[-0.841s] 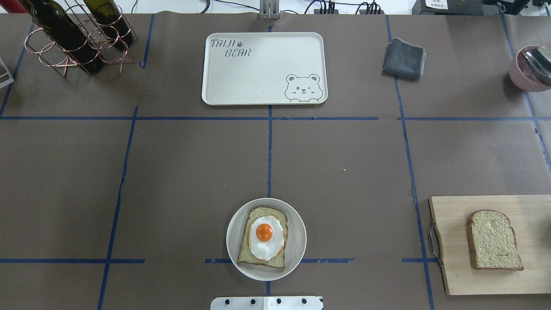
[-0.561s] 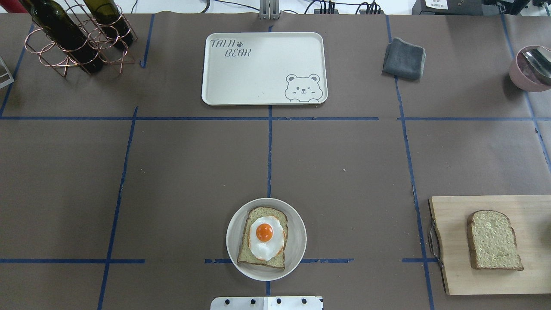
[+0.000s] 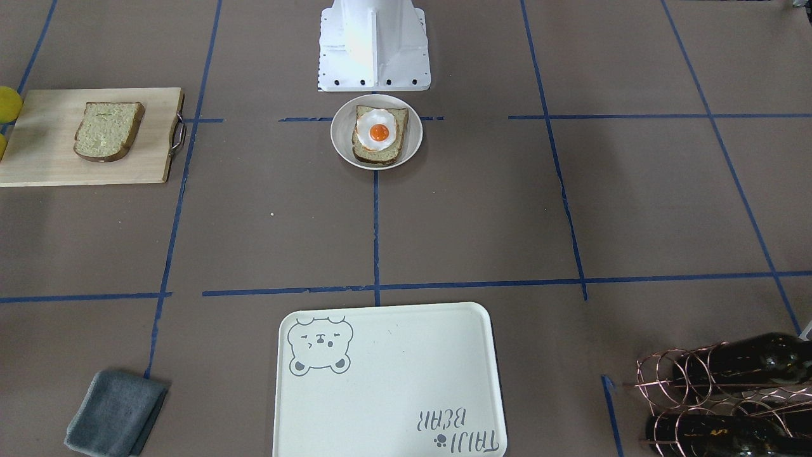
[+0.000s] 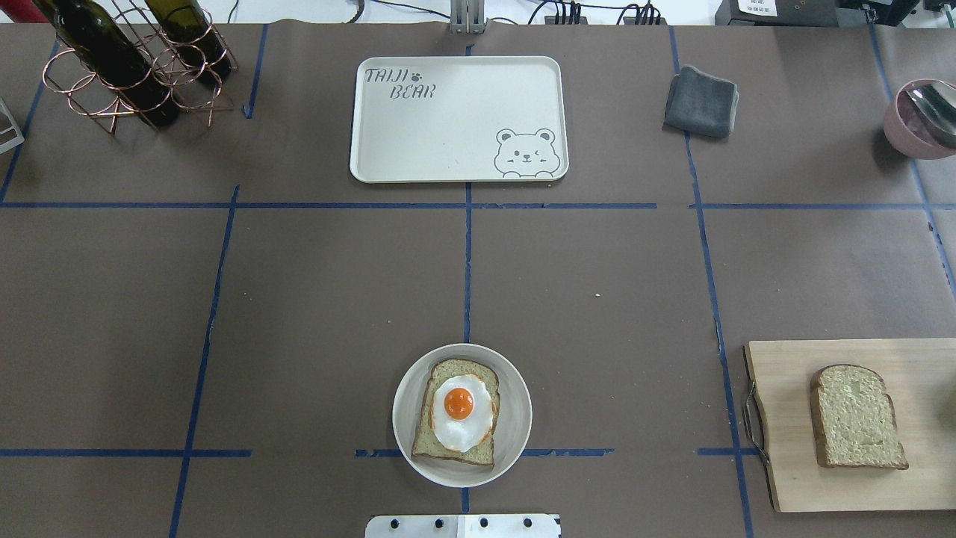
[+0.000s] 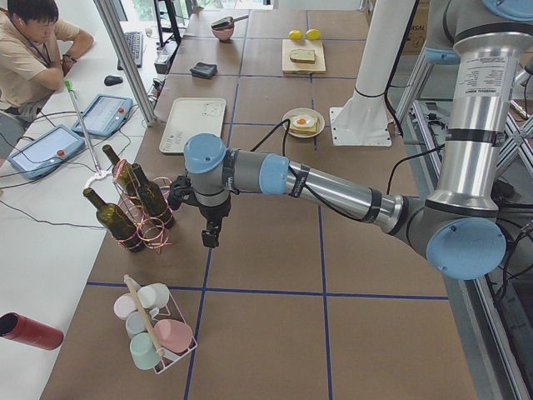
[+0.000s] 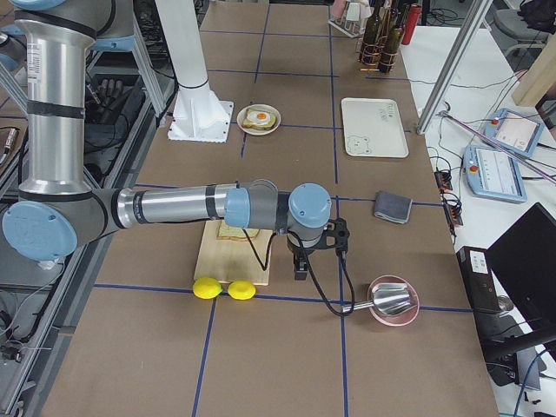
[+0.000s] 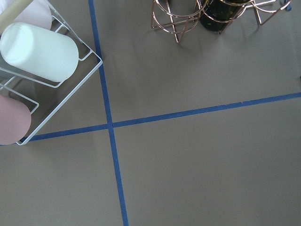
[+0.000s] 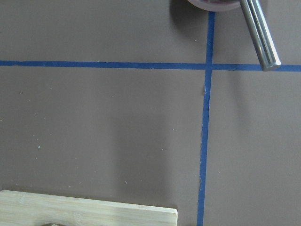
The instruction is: Make sandwich and place on tray
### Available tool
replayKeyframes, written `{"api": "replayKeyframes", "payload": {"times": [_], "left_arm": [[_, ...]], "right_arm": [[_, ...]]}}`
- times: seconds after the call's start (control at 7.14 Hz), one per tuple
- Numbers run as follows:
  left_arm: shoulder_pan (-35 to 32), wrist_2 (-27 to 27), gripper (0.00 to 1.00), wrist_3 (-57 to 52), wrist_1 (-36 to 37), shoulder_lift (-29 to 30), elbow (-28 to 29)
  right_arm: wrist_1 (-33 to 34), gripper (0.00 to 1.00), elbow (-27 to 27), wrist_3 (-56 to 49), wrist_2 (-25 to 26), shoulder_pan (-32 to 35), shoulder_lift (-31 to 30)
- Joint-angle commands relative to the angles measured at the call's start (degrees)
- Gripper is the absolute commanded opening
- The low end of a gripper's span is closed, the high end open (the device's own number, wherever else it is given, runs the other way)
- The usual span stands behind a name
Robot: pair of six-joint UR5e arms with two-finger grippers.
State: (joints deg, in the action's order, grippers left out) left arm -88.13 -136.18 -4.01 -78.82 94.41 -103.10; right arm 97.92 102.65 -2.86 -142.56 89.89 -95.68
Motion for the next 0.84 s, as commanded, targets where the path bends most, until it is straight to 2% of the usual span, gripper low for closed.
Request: {"api": "replayKeyframes", "payload": {"times": [0.0,0.14,0.28,0.42,0.56,0.7], "left_arm": [[1.1,0.4,1.00,0.0,-0.1,-1.2,-0.2],[1.1,-5.2,1.00,0.7,-0.2,-3.1,-1.8],[1.1,-10.2,1.00,0.5,-0.7,-5.8,-2.8],[1.2,-10.3,1.00,0.1,-2.0,-5.6,-3.0],[1.4,-10.3,1.00,0.7,-6.5,-5.9,-2.7],[1.7,-10.5,1.00,0.8,-7.9,-5.9,-2.7]], "right_arm": [[-3.8,1.00,0.6,0.2,-2.8,-4.8,-0.5],[-6.4,1.00,0.4,1.0,-3.3,-6.6,-0.6],[-6.9,1.00,0.6,7.1,-5.1,-9.4,-0.7],[-13.2,1.00,0.6,14.8,-5.9,-13.3,-1.8],[-26.2,1.00,0.6,25.3,-5.5,-16.6,-6.2],[-40.2,1.00,0.3,33.8,-2.8,-19.8,-10.7]]}}
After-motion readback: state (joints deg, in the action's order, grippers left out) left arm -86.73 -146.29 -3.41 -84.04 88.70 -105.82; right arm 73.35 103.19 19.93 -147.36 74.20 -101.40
